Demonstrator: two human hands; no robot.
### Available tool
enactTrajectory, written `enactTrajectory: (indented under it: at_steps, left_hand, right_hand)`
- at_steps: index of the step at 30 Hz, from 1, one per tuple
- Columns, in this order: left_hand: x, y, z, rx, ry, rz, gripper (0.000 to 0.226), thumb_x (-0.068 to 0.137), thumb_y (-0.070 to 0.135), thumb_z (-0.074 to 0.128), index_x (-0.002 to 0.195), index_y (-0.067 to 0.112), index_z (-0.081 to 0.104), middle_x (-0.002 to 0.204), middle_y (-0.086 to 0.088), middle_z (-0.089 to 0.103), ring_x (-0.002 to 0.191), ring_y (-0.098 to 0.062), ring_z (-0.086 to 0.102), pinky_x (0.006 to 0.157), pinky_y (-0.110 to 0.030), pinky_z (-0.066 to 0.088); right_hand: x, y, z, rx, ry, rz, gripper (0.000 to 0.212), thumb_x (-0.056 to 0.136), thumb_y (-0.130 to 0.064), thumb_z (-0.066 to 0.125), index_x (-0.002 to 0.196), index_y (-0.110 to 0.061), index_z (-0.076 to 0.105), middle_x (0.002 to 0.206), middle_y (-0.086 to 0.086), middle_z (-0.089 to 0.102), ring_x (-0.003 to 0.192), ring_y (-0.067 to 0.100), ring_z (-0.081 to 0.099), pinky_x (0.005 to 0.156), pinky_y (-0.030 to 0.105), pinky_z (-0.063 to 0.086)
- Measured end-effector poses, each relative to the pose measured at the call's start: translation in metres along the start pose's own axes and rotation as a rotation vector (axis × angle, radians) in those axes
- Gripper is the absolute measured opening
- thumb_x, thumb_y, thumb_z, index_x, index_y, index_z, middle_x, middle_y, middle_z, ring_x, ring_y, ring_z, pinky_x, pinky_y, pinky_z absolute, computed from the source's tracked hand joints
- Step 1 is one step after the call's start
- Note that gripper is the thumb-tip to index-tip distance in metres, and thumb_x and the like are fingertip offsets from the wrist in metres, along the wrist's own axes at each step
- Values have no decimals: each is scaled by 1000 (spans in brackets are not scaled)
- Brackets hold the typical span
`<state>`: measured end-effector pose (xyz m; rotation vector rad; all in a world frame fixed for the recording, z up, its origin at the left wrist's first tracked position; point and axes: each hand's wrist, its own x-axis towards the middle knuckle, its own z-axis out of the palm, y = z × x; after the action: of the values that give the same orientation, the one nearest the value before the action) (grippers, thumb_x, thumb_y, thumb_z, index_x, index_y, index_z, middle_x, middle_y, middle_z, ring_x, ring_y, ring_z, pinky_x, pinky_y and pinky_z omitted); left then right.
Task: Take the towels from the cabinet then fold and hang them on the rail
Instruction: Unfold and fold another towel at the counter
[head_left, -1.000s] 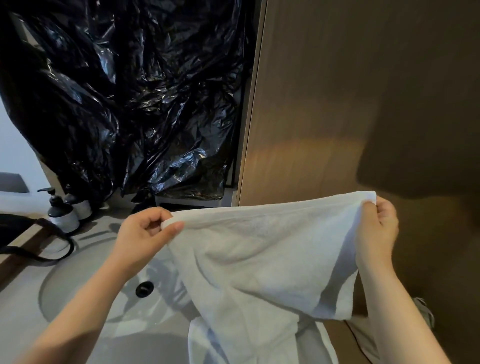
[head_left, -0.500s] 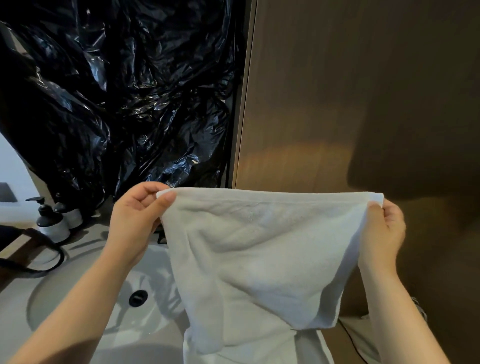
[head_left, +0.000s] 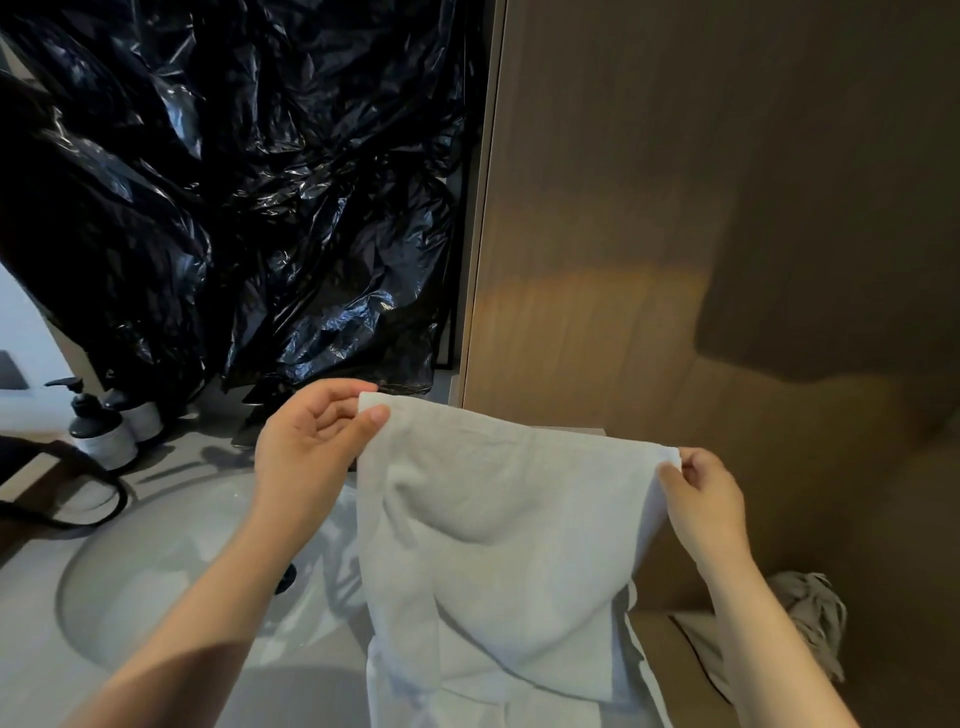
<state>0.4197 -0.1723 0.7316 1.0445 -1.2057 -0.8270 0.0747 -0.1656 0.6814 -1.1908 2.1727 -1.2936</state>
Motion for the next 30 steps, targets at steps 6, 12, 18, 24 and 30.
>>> enactTrajectory:
  at_steps: [6, 12, 18, 24, 30]
  left_hand:
    - [-12, 25, 21, -57, -45, -28, 25, 73, 12, 79, 94, 9, 66, 81, -6, 75, 66, -10, 69, 57, -15, 53]
    - [-31, 32, 47, 27, -197, 38, 22, 66, 13, 84, 82, 27, 76, 83, -2, 74, 74, -24, 69, 74, -29, 59]
    - [-42, 25, 57, -17, -247, 22, 28, 72, 8, 82, 90, 28, 74, 90, -1, 71, 75, -14, 68, 74, -23, 57]
    - [-62, 4, 48, 194, -289, 39, 29, 76, 15, 81, 90, 33, 63, 89, 10, 68, 82, -8, 65, 76, -22, 53]
    - [-60, 6, 50, 151, -221, 85, 27, 80, 8, 77, 86, 33, 69, 81, 9, 69, 75, -10, 64, 73, -22, 53]
  right_hand:
    - [-25, -26, -2, -180, -123, -166, 47, 96, -24, 60, 141, -19, 48, 143, 1, 49, 128, 21, 48, 100, 34, 45]
    - [-73, -87, 8, 295, -529, -514, 29, 97, -23, 60, 123, -33, 63, 123, -21, 64, 119, -4, 55, 102, 21, 44]
    - [-85, -88, 14, 439, -655, -453, 12, 95, -9, 60, 97, -6, 71, 93, 5, 72, 89, 17, 65, 82, 31, 49]
    - [-83, -86, 9, 441, -482, -445, 12, 96, -18, 58, 89, -15, 68, 78, -10, 64, 77, 7, 58, 71, 25, 45]
    - [-87, -102, 6, 371, -540, -488, 12, 92, -22, 65, 86, -15, 71, 81, 5, 67, 76, 18, 60, 67, 28, 46]
